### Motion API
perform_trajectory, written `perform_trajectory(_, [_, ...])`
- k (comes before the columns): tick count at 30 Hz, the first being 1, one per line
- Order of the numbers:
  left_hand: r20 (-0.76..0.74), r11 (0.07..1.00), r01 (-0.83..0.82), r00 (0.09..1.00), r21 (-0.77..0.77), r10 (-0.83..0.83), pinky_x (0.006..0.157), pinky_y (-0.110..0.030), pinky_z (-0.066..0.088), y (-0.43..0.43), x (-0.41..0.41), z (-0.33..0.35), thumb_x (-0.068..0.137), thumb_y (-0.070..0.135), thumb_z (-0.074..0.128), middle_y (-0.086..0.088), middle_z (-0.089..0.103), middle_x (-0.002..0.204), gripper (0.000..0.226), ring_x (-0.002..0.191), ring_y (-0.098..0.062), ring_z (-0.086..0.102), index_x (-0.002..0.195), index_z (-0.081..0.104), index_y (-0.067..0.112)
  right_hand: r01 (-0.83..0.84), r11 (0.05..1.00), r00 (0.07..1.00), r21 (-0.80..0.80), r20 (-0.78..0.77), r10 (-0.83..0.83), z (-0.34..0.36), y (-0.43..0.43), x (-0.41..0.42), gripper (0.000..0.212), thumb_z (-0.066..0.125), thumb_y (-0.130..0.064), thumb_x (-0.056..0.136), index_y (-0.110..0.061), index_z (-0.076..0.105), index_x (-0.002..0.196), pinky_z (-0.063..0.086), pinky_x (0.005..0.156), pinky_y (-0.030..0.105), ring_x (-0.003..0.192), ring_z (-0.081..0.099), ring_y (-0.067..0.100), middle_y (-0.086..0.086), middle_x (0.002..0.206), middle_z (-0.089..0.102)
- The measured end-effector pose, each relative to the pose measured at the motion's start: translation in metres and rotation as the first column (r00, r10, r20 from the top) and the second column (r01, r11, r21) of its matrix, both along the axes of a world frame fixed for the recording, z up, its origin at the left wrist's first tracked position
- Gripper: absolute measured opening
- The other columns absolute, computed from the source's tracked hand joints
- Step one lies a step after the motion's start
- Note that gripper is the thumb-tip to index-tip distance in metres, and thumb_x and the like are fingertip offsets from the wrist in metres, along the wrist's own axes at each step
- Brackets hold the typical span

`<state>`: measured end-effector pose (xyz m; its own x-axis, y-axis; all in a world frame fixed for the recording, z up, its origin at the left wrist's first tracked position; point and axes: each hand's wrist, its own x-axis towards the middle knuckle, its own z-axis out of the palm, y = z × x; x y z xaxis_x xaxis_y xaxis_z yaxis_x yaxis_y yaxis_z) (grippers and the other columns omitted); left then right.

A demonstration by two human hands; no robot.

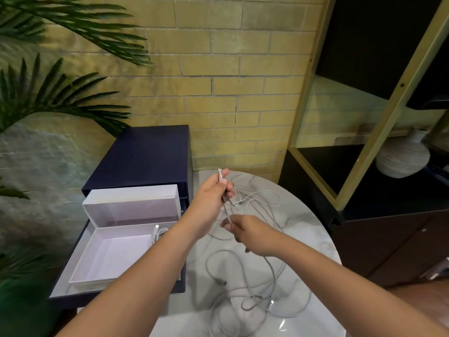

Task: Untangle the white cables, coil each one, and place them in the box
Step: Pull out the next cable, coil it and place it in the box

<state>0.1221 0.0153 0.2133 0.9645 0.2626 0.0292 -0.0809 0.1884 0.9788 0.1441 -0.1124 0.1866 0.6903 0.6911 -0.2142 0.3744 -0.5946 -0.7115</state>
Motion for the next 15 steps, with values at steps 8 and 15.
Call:
perform_trajectory(8, [0.004,0.815,-0.023,1.0,0.578,0.026,0.07,-0.009,0.042,0.014,0.001,-0.012,0.103,0.013,0.036,0.01,0.061,0.084,0.031,0.075,-0.001,0.056,0.128,0.038,0.031,-0.123,0.971,0.971,-0.203,0.177,0.16,0.031,-0.011,0.003,0.035,0.041,-0.031,0.101,-0.002,0.059,0.094,0.042,0.073,0.037,0.08,0.055,0.023,0.007,0.083,0.061])
perform_trajectory(15, [-0.097,0.619,0.111,0.994,0.777,-0.057,0.076,-0.029,0.047,0.032,-0.008,-0.028,0.103,0.027,0.034,0.008,0.063,0.083,0.019,0.072,0.0,0.057,0.102,0.048,0.014,-0.042,0.977,0.882,-0.208,0.452,0.134,0.08,-0.03,0.021,0.017,0.049,-0.032,0.098,-0.021,0.061,0.1,0.033,0.057,0.023,0.067,0.047,0.002,-0.012,0.073,0.052])
